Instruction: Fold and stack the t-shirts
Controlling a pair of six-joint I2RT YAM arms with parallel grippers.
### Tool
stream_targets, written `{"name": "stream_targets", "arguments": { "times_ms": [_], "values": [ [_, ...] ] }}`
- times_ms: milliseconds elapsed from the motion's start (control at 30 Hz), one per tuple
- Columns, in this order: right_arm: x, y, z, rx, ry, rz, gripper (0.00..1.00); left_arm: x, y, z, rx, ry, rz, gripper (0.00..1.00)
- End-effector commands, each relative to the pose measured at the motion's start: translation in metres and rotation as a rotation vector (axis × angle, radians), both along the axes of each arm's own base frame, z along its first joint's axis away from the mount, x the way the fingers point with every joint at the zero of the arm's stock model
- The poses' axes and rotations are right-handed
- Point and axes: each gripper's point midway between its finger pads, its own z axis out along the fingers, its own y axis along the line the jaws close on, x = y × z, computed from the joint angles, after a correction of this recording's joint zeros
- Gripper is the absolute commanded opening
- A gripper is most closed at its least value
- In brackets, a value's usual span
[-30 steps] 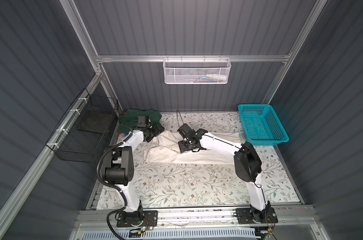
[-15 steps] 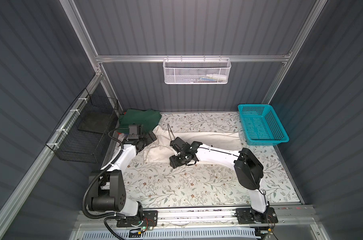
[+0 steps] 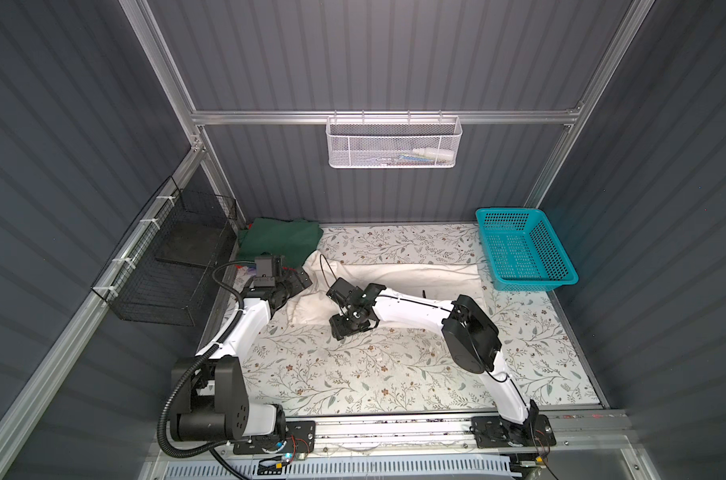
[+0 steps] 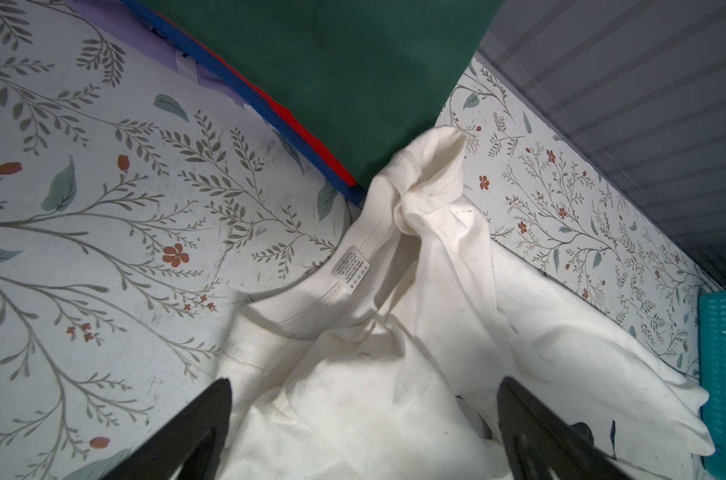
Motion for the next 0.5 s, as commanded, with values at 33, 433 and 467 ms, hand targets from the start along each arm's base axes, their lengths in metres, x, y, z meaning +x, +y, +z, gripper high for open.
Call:
{"name": "stream_targets", "arguments": {
  "times_ms": [33, 433, 467],
  "values": [
    [0.012, -0.008, -0.001, -0.049, -0.014, -0.044, 0.56, -0.007, 0.005, -0.003, 0.019, 0.003, -0.004, 1.00],
    [0.035, -0.012, -0.014, -0.091, -0.020, -0.095, 0.39, -0.007, 0.002, -0.010, 0.008, 0.013, -0.016, 0.95],
    [0.036, -0.012, -0.014, -0.093, -0.021, -0.097, 0.36, -0.007, 0.002, -0.010, 0.007, 0.013, -0.017, 0.94]
  ]
}}
